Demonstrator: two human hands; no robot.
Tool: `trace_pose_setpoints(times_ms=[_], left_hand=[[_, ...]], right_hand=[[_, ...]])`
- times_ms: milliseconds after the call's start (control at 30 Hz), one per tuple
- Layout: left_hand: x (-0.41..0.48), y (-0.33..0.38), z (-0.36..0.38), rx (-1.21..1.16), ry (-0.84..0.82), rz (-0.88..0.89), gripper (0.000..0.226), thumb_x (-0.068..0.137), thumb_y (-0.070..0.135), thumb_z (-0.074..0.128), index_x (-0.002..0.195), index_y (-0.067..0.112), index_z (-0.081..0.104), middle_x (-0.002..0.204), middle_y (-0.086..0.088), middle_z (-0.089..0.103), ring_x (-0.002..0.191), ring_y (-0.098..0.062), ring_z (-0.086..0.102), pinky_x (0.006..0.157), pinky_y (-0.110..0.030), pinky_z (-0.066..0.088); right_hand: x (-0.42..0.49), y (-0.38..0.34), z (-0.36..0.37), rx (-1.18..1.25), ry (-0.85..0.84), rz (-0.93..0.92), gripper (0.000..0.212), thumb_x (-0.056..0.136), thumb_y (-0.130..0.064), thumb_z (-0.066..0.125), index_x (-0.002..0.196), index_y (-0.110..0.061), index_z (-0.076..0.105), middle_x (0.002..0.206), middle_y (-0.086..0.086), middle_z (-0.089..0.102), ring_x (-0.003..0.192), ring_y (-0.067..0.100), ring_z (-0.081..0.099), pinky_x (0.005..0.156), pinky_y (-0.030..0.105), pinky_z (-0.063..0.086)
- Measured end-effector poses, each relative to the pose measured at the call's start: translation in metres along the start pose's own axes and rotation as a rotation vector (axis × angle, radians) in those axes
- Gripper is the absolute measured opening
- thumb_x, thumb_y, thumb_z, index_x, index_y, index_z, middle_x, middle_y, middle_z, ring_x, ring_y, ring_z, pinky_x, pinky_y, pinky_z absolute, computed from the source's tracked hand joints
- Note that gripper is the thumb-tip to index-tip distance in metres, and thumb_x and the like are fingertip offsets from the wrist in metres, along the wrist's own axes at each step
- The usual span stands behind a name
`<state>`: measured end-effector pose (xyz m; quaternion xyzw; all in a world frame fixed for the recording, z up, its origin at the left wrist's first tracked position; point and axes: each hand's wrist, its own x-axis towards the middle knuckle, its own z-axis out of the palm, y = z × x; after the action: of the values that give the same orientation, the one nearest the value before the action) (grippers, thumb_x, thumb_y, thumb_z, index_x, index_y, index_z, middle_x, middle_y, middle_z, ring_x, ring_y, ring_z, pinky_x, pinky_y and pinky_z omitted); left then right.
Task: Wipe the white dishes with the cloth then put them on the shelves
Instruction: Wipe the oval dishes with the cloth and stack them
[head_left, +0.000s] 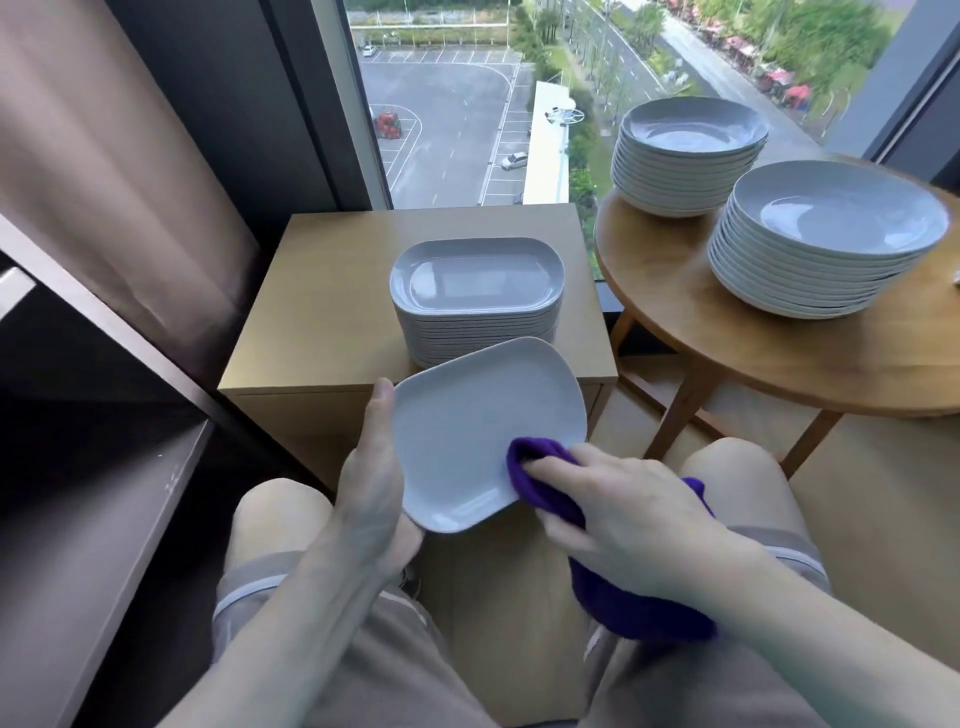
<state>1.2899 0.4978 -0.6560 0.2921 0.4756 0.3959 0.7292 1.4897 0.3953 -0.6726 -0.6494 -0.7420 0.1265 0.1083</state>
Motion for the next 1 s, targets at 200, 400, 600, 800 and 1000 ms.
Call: trace_pose_setpoints(times_ms=[200, 400, 600, 800, 1000], left_hand=[[-0.008, -0.016, 0.006, 0.092, -0.145, -0.054, 0.059, 0.098, 0.066, 0.045, 0.122, 0.022, 0.077, 0.126, -0.013, 0.074, 0.114, -0.03, 0.073, 0.083, -0.039, 0.061], [-0.014, -0.036, 0.016, 0.171, -0.118, -0.062, 0.06, 0.089, 0.072, 0.056, 0.116, 0.024, 0.08, 0.121, -0.013, 0.076, 0.111, -0.031, 0.074, 0.092, -0.045, 0.061], [-0.017, -0.047, 0.018, 0.124, 0.04, -0.144, 0.059, 0.097, 0.064, 0.056, 0.086, 0.014, 0.086, 0.1, -0.018, 0.08, 0.096, -0.035, 0.078, 0.092, -0.048, 0.062], [-0.006, -0.026, 0.011, 0.028, 0.058, -0.055, 0.056, 0.103, 0.058, 0.05, 0.106, 0.011, 0.079, 0.108, -0.012, 0.08, 0.094, -0.029, 0.078, 0.073, -0.036, 0.06], [-0.004, -0.022, 0.003, 0.044, 0.017, -0.021, 0.053, 0.101, 0.061, 0.049, 0.108, 0.017, 0.078, 0.109, -0.011, 0.08, 0.093, -0.028, 0.078, 0.068, -0.035, 0.061]], right_hand=[[0.008, 0.019, -0.01, -0.067, 0.138, 0.219, 0.052, 0.096, -0.063, 0.024, 0.135, -0.036, 0.044, 0.107, -0.008, 0.059, 0.079, 0.017, 0.063, 0.065, 0.03, 0.052], [0.004, -0.007, -0.012, -0.073, 0.141, 0.09, 0.042, 0.101, -0.055, 0.039, 0.137, -0.034, 0.046, 0.113, -0.006, 0.061, 0.076, 0.017, 0.064, 0.058, 0.024, 0.042], [-0.01, -0.048, 0.002, 0.044, -0.096, -0.165, 0.041, 0.099, -0.057, 0.032, 0.134, -0.039, 0.042, 0.106, -0.006, 0.053, 0.074, 0.024, 0.056, 0.057, 0.038, 0.048], [-0.008, -0.034, 0.006, 0.05, -0.128, -0.189, 0.04, 0.096, -0.055, 0.04, 0.135, -0.044, 0.039, 0.101, -0.01, 0.053, 0.074, 0.016, 0.048, 0.06, 0.029, 0.043], [-0.004, -0.008, 0.011, 0.059, -0.109, -0.065, 0.047, 0.094, -0.061, 0.04, 0.139, -0.048, 0.036, 0.105, -0.021, 0.054, 0.08, 0.009, 0.053, 0.064, 0.015, 0.037]])
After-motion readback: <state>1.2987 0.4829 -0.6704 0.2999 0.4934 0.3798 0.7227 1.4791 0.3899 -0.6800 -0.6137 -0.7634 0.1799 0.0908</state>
